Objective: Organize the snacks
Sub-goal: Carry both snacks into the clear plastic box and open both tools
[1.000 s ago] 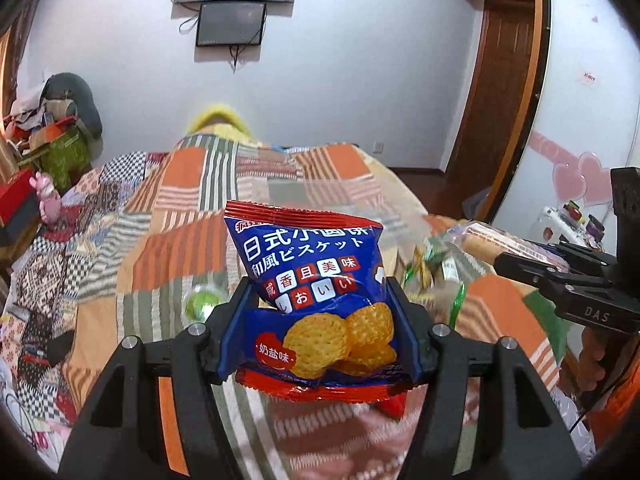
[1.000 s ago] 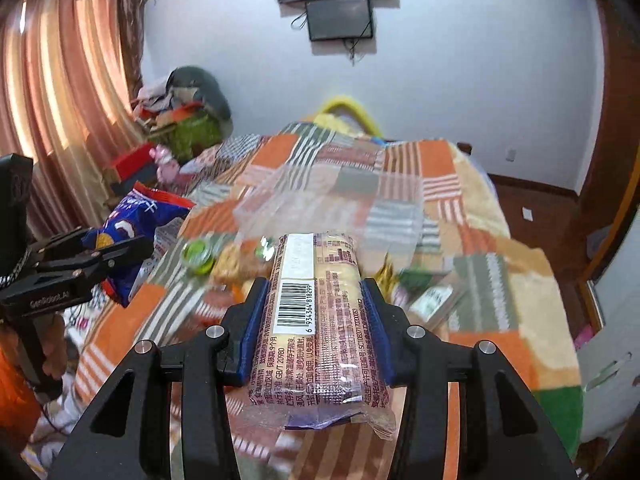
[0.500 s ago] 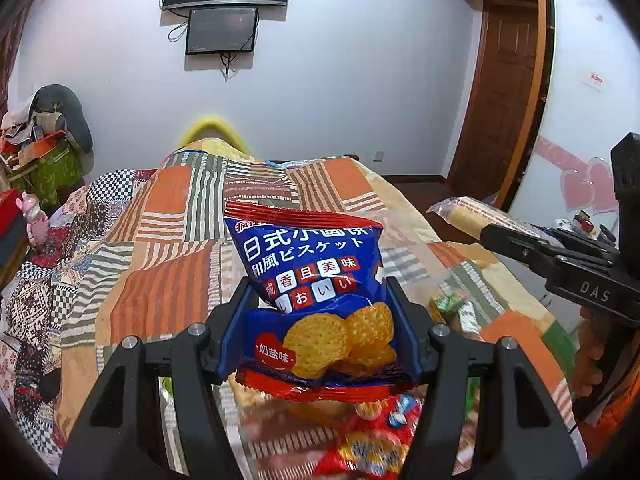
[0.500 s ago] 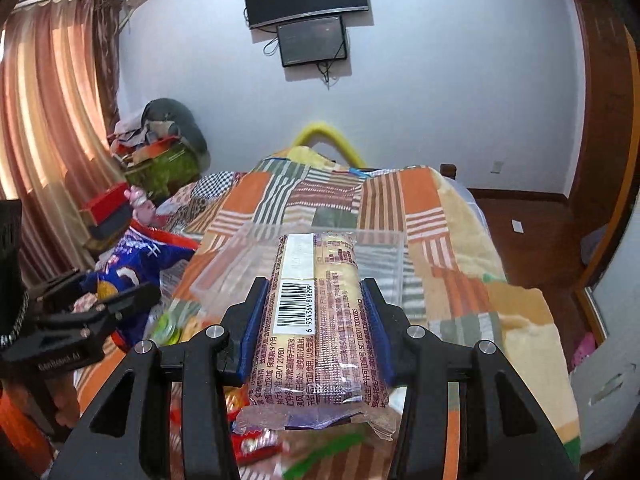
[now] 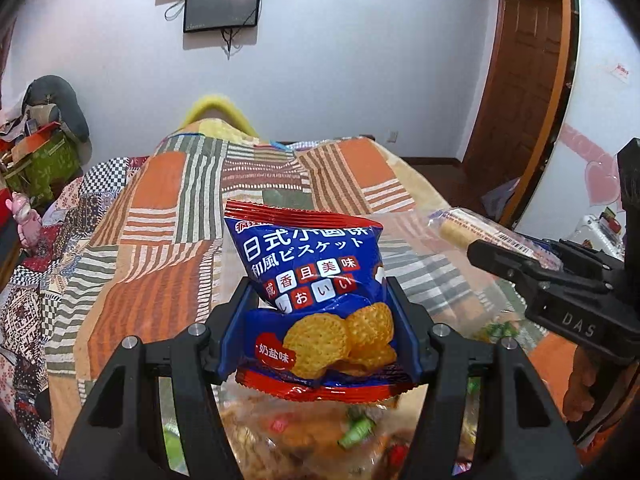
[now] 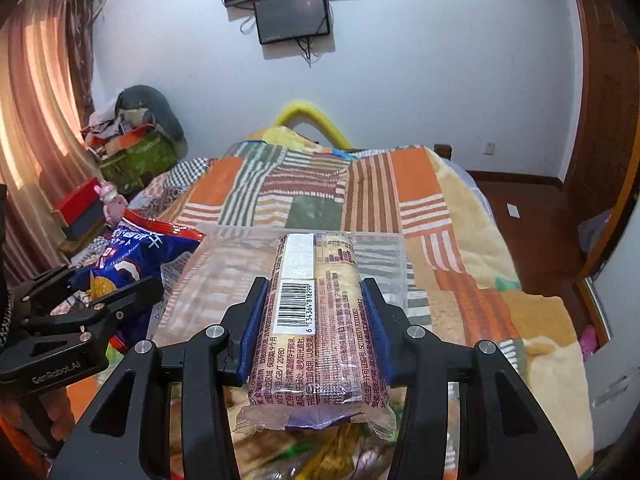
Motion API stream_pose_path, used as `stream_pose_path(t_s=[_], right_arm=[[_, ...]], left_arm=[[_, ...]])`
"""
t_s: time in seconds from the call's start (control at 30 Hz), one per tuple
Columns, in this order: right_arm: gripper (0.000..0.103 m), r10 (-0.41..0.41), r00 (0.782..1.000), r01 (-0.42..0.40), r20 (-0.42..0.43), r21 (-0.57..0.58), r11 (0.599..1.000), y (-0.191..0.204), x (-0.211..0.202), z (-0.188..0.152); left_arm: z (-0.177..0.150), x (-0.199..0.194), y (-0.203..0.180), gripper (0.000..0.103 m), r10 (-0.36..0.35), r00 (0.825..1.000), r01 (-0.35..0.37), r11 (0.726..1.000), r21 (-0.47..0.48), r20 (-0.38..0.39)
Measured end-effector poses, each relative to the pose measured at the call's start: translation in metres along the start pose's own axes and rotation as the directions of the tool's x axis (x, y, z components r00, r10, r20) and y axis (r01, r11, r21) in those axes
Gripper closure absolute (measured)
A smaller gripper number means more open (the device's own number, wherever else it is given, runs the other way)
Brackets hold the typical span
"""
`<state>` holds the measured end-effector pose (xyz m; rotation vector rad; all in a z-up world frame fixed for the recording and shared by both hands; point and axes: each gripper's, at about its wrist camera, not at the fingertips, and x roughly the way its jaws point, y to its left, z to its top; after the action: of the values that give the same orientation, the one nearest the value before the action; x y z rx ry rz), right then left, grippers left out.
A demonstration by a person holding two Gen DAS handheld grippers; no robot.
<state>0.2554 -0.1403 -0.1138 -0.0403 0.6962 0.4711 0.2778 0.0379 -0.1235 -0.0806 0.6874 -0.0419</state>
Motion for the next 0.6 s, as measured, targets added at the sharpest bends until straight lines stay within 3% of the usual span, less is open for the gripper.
stream_pose_path(t_s=[0.37,0.6], right_arm=[[0.06,0.003,0.994,-0.003,-0.113,-0.005,1.0,-0.007,0.035,0.001],[0.059,0.013,0.989,-0.017,-0.147,-0.024,1.0,-0.006,0.037,0.002]], left_arm=[[0.0,0.056,-0.002,0.04,0.007,0.994,-0.006,1.0,0.008,-0.109],[-0.003,0.059,0.006,0.04,-0.018,0.991,0.011,0.999,-0.052,-0.13]])
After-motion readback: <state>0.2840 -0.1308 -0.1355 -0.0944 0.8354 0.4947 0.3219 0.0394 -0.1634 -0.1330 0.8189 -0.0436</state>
